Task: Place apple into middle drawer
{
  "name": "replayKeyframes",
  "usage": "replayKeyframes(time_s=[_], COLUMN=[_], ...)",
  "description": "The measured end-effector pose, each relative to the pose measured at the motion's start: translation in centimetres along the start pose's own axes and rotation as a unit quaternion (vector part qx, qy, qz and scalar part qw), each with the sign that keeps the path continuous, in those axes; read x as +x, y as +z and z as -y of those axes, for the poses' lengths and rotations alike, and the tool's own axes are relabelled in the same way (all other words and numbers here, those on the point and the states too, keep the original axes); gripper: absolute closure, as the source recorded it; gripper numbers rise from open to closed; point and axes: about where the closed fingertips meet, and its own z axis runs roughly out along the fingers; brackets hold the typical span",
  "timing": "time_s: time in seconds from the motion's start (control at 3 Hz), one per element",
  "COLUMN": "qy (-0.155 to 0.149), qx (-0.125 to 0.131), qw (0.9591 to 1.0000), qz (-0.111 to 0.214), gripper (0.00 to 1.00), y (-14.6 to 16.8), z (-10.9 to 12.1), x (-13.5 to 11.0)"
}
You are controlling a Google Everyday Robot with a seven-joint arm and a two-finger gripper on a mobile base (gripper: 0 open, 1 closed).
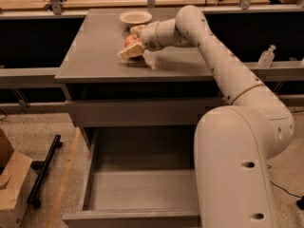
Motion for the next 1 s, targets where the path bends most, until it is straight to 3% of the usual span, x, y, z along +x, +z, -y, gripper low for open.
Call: replayKeyframes(time_s=[0.67, 1.0], qy=[0.000, -0.004], qx=[0.025, 0.055], qw=[0.9997, 0.9985], qz=[0.001, -0.005], gripper=[0.88, 1.00], y=[-4.9, -11.3], z=[-1.9, -4.3], x=[0.5, -0.8])
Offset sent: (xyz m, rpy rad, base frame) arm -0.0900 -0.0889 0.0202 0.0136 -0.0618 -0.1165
